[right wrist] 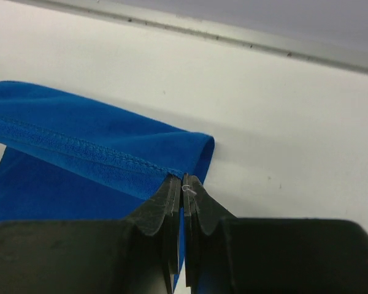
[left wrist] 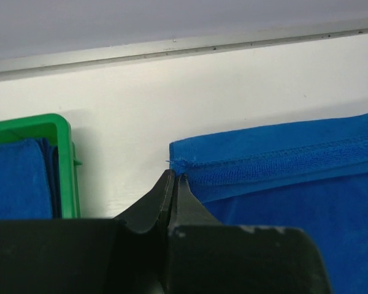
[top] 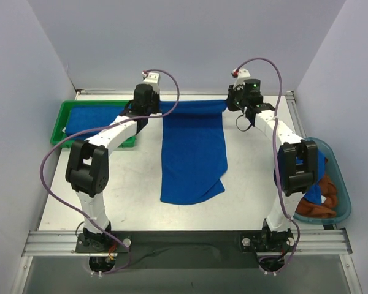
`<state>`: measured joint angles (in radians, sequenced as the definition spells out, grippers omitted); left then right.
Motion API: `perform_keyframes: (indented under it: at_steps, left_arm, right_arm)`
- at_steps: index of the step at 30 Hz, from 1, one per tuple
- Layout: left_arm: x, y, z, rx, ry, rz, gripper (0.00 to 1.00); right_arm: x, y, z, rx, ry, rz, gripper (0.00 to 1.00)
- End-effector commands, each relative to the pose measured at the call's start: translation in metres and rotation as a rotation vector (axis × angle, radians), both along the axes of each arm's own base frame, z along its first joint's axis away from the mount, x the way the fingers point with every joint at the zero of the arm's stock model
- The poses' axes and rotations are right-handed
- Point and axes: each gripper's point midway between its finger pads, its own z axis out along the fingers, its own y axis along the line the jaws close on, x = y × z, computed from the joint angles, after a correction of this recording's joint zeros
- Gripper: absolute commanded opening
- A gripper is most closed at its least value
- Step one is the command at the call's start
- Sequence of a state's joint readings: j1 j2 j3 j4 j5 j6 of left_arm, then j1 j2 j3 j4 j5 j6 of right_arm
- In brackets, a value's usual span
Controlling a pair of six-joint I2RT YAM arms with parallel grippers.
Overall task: Fold and stack the towels
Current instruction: Flatten out the crumpled towel
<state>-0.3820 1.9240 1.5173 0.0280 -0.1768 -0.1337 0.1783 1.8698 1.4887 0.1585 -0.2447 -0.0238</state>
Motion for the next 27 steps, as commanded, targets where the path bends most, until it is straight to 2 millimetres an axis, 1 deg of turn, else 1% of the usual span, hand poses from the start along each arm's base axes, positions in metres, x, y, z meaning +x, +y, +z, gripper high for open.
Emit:
perform_keyframes:
  at_steps: [1,2,3,4,5,6,7,8,9,10,11,12,13,14,15,16,17,18,19,20,21,22,23,24,25,26,27]
  left_arm:
    - [-0.005,0.015,0.046,-0.096,-0.115,0.046,0.00]
    - [-0.006,0.014,0.040,-0.115,-0.100,0.051,0.00]
    - [-0.008,0.010,0.029,-0.119,-0.070,0.038,0.00]
    - [-0.008,0.008,0.021,-0.122,-0.050,0.032,0.01]
    - [-0.009,0.005,0.017,-0.134,-0.030,0.022,0.11]
    - [-0.008,0.003,0.008,-0.130,-0.006,0.020,0.32]
    - [-0.007,0.002,0.006,-0.130,0.007,0.020,0.44]
    - [-0.005,0.001,0.011,-0.141,0.011,0.024,0.52]
    - [-0.008,0.002,0.008,-0.136,0.036,0.026,0.67]
    - [-0.012,0.003,0.006,-0.132,0.061,0.027,0.72]
    - [-0.017,0.002,0.007,-0.141,0.074,0.025,0.77]
    - [-0.023,0.002,0.019,-0.152,0.060,0.026,0.82]
    - [-0.029,0.001,0.023,-0.157,0.061,0.029,0.88]
    - [-0.037,0.001,0.023,-0.159,0.075,0.042,0.89]
    - [-0.049,0.001,0.032,-0.163,0.070,0.042,0.89]
    - [-0.062,-0.010,0.033,-0.162,0.077,0.021,0.89]
    - [-0.075,-0.010,0.044,-0.158,0.063,0.028,0.89]
    - [-0.089,-0.014,0.031,-0.140,0.091,0.019,0.88]
    - [-0.107,-0.035,0.031,-0.134,0.094,-0.031,0.87]
    - [-0.118,-0.040,0.038,-0.137,0.079,-0.043,0.86]
    - [-0.133,-0.047,0.022,-0.124,0.108,-0.057,0.84]
    - [-0.143,-0.056,0.019,-0.136,0.115,-0.074,0.83]
    - [-0.157,-0.075,0.018,-0.143,0.113,-0.121,0.81]
    - [-0.164,-0.082,0.013,-0.144,0.119,-0.132,0.81]
    - [-0.170,-0.087,0.002,-0.141,0.137,-0.139,0.80]
    - [-0.178,-0.101,-0.008,-0.129,0.154,-0.163,0.80]
    - [-0.181,-0.106,-0.016,-0.123,0.170,-0.164,0.80]
  right_arm:
    - [-0.010,-0.007,0.007,0.075,0.045,-0.077,0.00]
    - [-0.011,-0.007,0.000,0.090,0.075,-0.088,0.00]
    - [-0.016,-0.006,-0.012,0.115,0.134,-0.112,0.00]
    - [-0.015,-0.006,-0.020,0.121,0.166,-0.128,0.00]
    - [-0.021,-0.007,-0.030,0.127,0.220,-0.146,0.04]
    - [-0.022,-0.007,-0.035,0.133,0.246,-0.155,0.09]
    - [-0.024,-0.006,-0.040,0.145,0.276,-0.169,0.18]
    - [-0.029,-0.007,-0.042,0.142,0.307,-0.177,0.37]
    - [-0.034,-0.009,-0.043,0.141,0.321,-0.186,0.43]
    - [-0.038,-0.012,-0.034,0.146,0.312,-0.204,0.46]
    - [-0.052,-0.014,-0.044,0.136,0.348,-0.218,0.51]
    - [-0.060,-0.016,-0.043,0.141,0.354,-0.231,0.53]
    - [-0.071,-0.017,-0.031,0.149,0.337,-0.234,0.54]
    - [-0.091,-0.019,-0.047,0.141,0.388,-0.253,0.54]
    - [-0.105,-0.020,-0.037,0.145,0.377,-0.253,0.53]
    - [-0.117,-0.021,-0.041,0.137,0.395,-0.259,0.53]
    - [-0.143,-0.020,-0.063,0.111,0.464,-0.264,0.50]
    - [-0.157,-0.020,-0.068,0.104,0.485,-0.267,0.47]
    - [-0.170,-0.019,-0.062,0.109,0.476,-0.263,0.45]
    - [-0.187,-0.016,-0.072,0.102,0.516,-0.267,0.37]
    - [-0.207,-0.016,-0.082,0.096,0.545,-0.261,0.33]
    - [-0.219,-0.015,-0.089,0.089,0.568,-0.257,0.29]
    - [-0.230,-0.009,-0.094,0.087,0.587,-0.246,0.26]
    - [-0.244,-0.008,-0.104,0.078,0.612,-0.241,0.26]
    - [-0.251,-0.006,-0.108,0.073,0.626,-0.235,0.26]
    - [-0.258,-0.002,-0.112,0.068,0.637,-0.227,0.27]
    - [-0.266,0.007,-0.116,0.057,0.649,-0.208,0.26]
